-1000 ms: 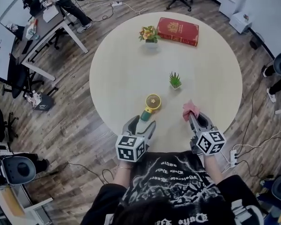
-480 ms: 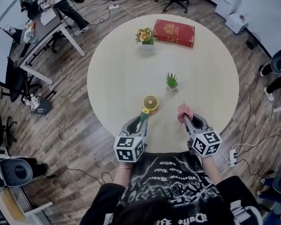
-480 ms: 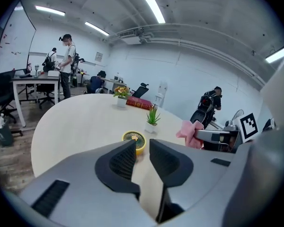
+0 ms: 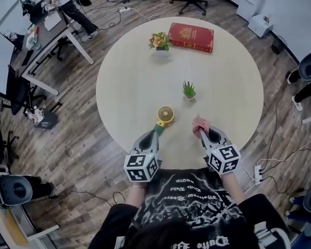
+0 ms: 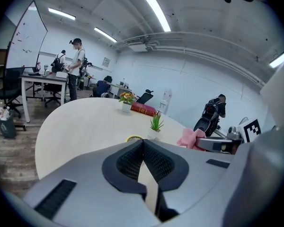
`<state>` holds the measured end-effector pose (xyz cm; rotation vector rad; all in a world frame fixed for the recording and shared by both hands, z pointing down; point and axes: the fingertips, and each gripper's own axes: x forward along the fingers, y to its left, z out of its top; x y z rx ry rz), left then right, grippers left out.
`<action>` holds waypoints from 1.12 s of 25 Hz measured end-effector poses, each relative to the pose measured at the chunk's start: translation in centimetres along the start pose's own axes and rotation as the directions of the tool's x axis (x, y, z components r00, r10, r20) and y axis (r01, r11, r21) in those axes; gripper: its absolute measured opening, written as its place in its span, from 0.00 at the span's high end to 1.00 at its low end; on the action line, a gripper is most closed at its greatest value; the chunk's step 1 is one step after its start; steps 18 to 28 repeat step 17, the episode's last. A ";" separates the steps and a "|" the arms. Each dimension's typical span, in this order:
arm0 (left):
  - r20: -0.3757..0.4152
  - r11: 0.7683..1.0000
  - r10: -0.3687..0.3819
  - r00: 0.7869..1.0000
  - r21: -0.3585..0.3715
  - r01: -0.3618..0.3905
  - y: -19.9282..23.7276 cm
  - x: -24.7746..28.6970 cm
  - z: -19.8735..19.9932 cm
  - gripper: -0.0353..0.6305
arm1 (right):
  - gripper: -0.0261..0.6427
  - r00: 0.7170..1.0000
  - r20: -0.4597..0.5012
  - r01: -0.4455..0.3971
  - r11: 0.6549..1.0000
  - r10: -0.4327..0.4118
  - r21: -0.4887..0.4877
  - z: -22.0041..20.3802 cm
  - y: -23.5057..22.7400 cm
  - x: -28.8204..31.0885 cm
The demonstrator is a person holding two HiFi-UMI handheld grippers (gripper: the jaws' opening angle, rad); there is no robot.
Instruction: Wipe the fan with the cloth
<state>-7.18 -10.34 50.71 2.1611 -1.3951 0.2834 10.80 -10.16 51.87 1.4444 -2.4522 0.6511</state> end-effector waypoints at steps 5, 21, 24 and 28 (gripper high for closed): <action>0.006 1.000 -0.001 1.000 -0.013 0.001 -0.2 -0.2 -0.2 0.92 | 0.88 1.000 0.000 0.026 1.000 -0.026 0.002 -0.1 -0.3 -0.4; -0.023 0.997 -0.045 0.999 0.059 0.046 -1.8 0.1 -0.8 0.92 | 0.89 0.999 0.023 0.047 0.999 -0.047 0.006 -0.2 -0.5 -0.7; -0.023 0.997 -0.045 0.999 0.059 0.046 -1.8 0.1 -0.8 0.92 | 0.89 0.999 0.023 0.047 0.999 -0.047 0.006 -0.2 -0.5 -0.7; -0.023 0.997 -0.045 0.999 0.059 0.046 -1.8 0.1 -0.8 0.92 | 0.89 0.999 0.023 0.047 0.999 -0.047 0.006 -0.2 -0.5 -0.7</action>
